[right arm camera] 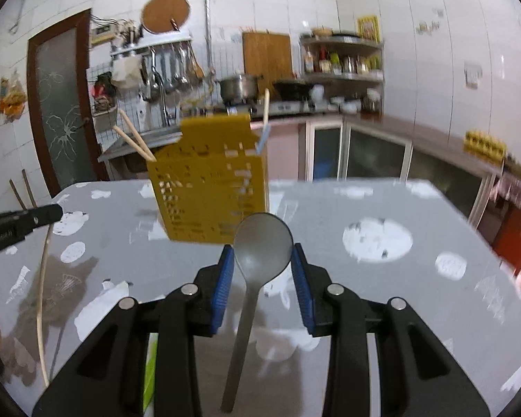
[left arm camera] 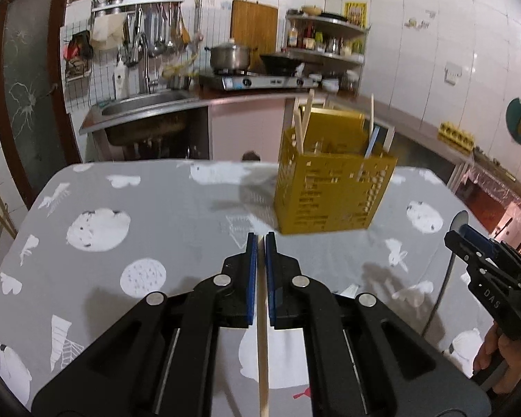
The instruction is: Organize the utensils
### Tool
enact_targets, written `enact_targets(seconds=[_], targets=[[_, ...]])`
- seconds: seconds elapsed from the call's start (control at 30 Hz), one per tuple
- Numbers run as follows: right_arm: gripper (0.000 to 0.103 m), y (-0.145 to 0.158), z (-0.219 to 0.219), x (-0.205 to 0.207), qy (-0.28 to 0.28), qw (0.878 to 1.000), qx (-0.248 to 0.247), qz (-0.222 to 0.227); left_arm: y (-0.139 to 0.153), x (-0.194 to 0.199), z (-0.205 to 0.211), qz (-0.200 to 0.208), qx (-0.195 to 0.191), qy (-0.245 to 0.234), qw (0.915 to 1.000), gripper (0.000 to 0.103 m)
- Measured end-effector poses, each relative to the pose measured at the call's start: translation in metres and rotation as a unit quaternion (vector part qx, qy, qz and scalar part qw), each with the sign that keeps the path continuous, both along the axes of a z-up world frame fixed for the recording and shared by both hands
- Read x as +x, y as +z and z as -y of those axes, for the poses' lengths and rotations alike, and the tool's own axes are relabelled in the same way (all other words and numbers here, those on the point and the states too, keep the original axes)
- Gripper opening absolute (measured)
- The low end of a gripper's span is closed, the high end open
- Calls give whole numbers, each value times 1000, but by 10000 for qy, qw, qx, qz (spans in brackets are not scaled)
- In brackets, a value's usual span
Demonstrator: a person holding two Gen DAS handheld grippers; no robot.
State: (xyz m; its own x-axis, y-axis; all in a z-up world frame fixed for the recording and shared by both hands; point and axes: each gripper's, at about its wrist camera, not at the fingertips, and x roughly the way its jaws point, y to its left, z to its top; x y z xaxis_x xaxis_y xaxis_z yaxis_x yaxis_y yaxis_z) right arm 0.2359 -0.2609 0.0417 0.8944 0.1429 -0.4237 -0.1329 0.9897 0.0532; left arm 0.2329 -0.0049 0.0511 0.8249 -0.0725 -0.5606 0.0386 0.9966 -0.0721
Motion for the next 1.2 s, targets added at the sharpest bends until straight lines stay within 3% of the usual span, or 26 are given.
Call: enact_targets(seconds=[0.17,0.2,0.33,0.63,0.73,0.8,0.87,0.9,0.97,1.2], targets=[[34,12,0,-7,48,9991,-67,427,14,-7,-3,322,-62,-14,9995,4],[25,14,0,-7,49,9987,-79,493,17,-9,-3,412,-57,-40,9991,3],[23,15,-1,-2,61,9987,-98,494,19,-9,-2,537,56,-82,9985,3],[23,-5,3,24,-2,10000,-51,-79,-16,30,-16,-445,-148,-2,9989,4],[23,-15,4,33,-39,9993,-34,-374,-31,39,-20,-757,-174,4,9970,18],[24,-19,3,39,-37,9986,-33,-521,-42,44,-22,-934,-202,4,9954,35],[28,-26,1,45,-49,9974,-70,-712,-51,46,-22,-1071,-143,10,9942,40],[39,-28,1,47,-46,9968,-64,-796,-56,48,-21,-1162,-122,-7,9931,43],[46,-34,-1,52,-34,9953,-38,-968,-68,52,-20,-1342,-83,-55,9909,45],[46,-56,-20,68,158,9902,-154,-1382,-101,62,-14,-1799,-49,-126,9836,46]])
